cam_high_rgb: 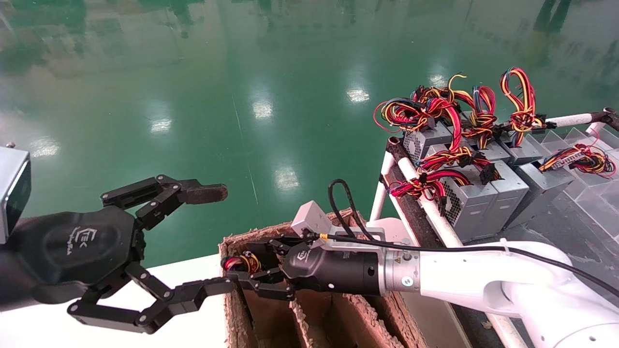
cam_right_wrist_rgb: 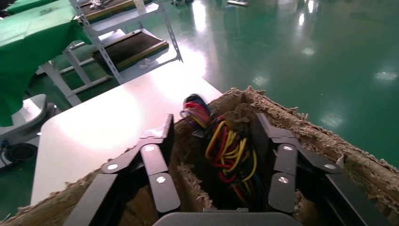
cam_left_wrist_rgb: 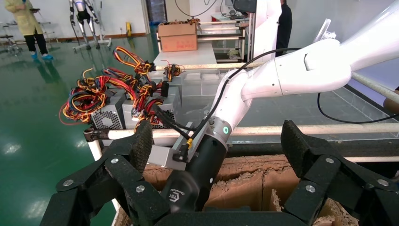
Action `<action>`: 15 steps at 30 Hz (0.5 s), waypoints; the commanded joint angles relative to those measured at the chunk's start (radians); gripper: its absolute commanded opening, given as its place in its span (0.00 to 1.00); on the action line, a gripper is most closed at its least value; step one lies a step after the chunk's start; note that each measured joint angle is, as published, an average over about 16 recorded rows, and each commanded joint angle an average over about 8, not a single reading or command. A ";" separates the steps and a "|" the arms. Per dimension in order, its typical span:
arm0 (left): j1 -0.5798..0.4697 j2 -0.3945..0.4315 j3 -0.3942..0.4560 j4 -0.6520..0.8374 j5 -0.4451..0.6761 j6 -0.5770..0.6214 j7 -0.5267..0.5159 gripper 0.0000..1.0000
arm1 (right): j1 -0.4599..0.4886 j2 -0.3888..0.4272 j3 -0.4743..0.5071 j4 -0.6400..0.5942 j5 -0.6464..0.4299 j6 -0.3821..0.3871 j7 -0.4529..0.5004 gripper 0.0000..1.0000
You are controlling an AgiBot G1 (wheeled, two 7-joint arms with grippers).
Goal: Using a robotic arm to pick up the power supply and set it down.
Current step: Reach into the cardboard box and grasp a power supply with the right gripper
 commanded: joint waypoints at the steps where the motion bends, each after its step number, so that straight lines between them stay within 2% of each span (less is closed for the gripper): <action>1: 0.000 0.000 0.000 0.000 0.000 0.000 0.000 1.00 | 0.004 -0.008 -0.001 -0.016 -0.002 0.006 -0.009 0.00; 15: 0.000 0.000 0.000 0.000 0.000 0.000 0.000 1.00 | 0.017 -0.027 -0.015 -0.078 0.032 0.010 -0.055 0.00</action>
